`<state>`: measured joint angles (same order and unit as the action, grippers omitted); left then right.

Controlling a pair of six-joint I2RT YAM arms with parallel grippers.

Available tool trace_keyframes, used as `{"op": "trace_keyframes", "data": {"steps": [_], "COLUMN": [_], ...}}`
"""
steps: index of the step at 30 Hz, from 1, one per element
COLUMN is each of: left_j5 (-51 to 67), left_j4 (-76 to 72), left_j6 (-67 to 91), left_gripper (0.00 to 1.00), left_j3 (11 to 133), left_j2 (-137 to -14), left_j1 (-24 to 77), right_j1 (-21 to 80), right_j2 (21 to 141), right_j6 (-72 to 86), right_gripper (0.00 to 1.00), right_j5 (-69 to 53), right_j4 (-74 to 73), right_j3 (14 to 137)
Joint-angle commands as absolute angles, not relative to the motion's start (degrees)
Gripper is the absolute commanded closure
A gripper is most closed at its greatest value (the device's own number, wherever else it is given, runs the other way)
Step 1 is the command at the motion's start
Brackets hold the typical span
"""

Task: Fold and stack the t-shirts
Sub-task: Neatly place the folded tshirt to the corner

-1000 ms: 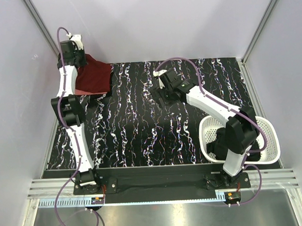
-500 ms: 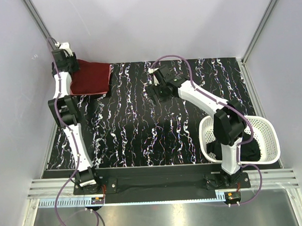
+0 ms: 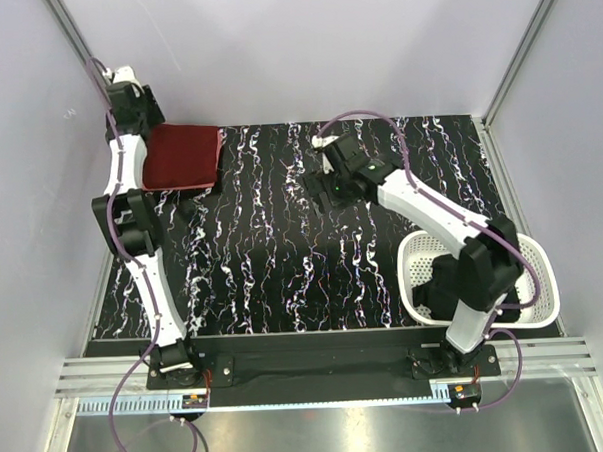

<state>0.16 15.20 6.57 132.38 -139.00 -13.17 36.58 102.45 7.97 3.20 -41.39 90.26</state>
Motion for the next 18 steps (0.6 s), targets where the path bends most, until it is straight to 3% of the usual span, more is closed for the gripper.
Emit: {"op": "trace_keyframes", "data": {"steps": [1,2,4,7,18], "left_j5": [1.6,1.7,4.0,9.8,18.7], "left_j4": [12.7,14.1,15.5,10.0,-3.9], "left_j6": [10.5,10.6,10.0,11.4,27.1], "left_gripper": [0.45,0.57,0.69,0.97,1.0], "left_j3": [127.5,127.6,130.1,128.8,136.7], "left_j2": [-131.0,-131.3,-133.7,-136.0,-150.8], "left_j1": [-13.4,-13.5,-13.9,-15.1,-19.0], "right_j1": [36.2,36.2,36.1,35.9,34.7], "right_j2": [96.6,96.2,95.9,96.4,104.9], "right_j6": [8.3,7.8,6.4,6.2,6.0], "right_gripper": [0.01,0.0,0.0,0.0,0.0], "right_j5": [5.7,5.8,6.5,6.2,1.3], "right_j4": [-38.9,-39.1,-39.2,-37.9,-36.2], "right_j3": [89.5,89.5,89.8,89.7,96.5]}}
